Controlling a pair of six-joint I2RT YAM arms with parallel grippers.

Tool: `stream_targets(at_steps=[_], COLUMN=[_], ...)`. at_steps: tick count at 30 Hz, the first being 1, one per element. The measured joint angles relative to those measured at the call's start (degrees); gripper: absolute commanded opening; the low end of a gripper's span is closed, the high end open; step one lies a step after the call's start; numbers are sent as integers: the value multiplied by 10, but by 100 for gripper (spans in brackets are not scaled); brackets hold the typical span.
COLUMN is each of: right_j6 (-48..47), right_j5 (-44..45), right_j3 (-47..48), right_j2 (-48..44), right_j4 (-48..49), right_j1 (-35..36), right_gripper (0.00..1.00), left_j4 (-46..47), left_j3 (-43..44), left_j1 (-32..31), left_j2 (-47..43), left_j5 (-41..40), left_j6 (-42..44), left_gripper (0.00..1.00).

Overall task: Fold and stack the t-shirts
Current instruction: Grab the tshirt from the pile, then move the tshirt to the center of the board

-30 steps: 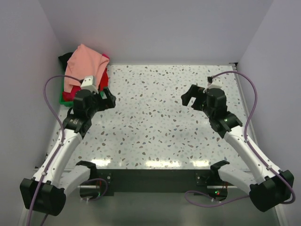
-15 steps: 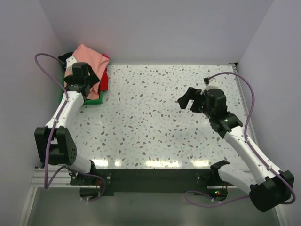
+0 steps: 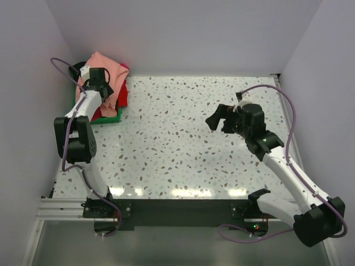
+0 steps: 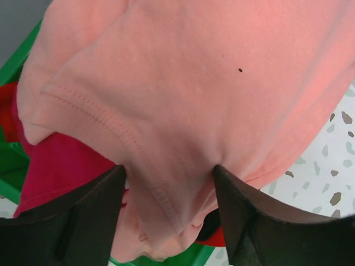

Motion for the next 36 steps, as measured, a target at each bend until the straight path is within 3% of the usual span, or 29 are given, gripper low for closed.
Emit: stream_targets(at_steps=[1,5,10,17,29,32,36], right_j6=[0,0,0,0,-1,-4,-6], right_j5=[-2,-12,-19,-27,-40,-42,-42], right_j3=[0,0,0,0,19,26,40], right_j2=[1,7,15,15,15,15,15], right_j4=[0,1,1,3,4,4,3], right_j1=[0,0,0,0,0,0,0], right_gripper=[99,99,99,98,98,99,99], left_j4=[1,5,13,6,10,10,9], left_j3=[5,10,10,10,10,12,33], left_j1=[0,3,9,10,4,-23,-119], left_j2=[8,21,21,-20,-245,-297,-333], left_j5=[3,14,32,51,157,179,190], left_j6=[0,5,11,15,52,65,84], left_gripper=[60,25,0,0,0,0,0])
